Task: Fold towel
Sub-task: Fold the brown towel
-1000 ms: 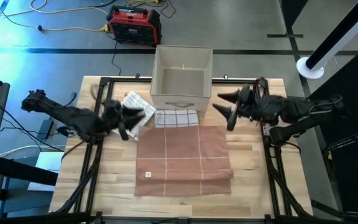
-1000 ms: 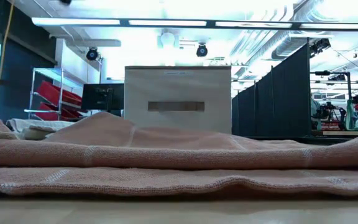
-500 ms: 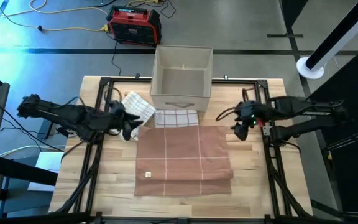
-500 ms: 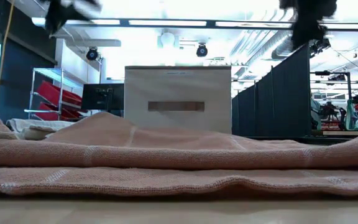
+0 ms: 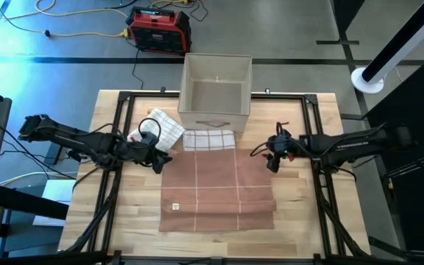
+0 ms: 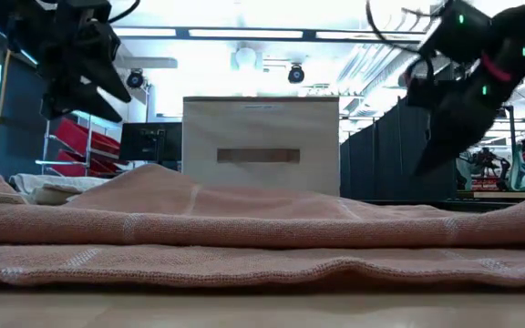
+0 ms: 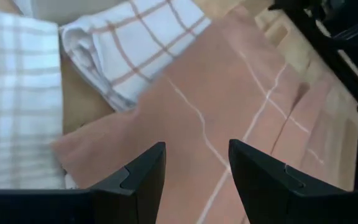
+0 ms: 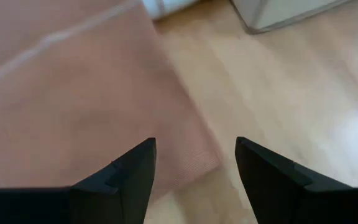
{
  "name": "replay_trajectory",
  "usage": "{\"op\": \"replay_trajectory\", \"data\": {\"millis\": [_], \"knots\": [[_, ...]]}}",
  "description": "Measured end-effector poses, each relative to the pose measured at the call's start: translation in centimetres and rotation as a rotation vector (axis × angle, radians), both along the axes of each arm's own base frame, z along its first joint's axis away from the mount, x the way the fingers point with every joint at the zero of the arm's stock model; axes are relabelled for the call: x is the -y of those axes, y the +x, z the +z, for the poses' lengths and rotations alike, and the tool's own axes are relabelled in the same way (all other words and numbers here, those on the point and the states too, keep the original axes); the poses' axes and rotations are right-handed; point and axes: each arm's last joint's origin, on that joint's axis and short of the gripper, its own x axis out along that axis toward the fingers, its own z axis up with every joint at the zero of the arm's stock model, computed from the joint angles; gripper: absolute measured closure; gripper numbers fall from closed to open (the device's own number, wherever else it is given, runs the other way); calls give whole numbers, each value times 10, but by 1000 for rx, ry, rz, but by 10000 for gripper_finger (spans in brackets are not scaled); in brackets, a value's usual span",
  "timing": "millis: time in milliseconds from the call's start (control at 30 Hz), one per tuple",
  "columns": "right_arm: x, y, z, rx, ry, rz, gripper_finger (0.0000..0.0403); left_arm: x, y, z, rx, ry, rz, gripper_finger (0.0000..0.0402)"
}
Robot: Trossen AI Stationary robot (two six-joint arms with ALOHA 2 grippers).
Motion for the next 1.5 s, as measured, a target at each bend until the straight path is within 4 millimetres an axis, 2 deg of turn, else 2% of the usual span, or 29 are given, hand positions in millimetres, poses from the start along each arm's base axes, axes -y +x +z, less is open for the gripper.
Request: {"op": "replay_trajectory", "data": {"millis": [167, 367, 500, 700, 900, 1133, 1233, 1400, 1500], "knots": [[4, 0, -22, 55, -79, 51, 197, 0, 0, -3, -10, 46, -36, 234], [10, 3, -28, 79, -5, -38, 197, -2, 10, -1, 0, 158, -237, 234], [9, 5, -27, 96, 34, -9, 197, -13, 13, -15, -168, 307, -279, 234], [8, 6, -26, 126, 113, -30, 197, -39, 25, -37, -390, 475, -368, 234], [7, 6, -26, 134, 147, -31, 197, -55, 34, -55, -384, 336, -591, 234], [7, 5, -26, 126, 141, -31, 197, -63, 38, -75, -487, 289, -627, 235], [7, 5, -27, 120, 130, -39, 197, -66, 37, -81, -517, 214, -582, 260], [8, 3, -28, 70, 69, -3, 197, -65, 37, -83, -525, 167, -542, 381], [10, 1, -30, 26, -26, 8, 197, -65, 37, -83, -524, 153, -521, 390]]}}
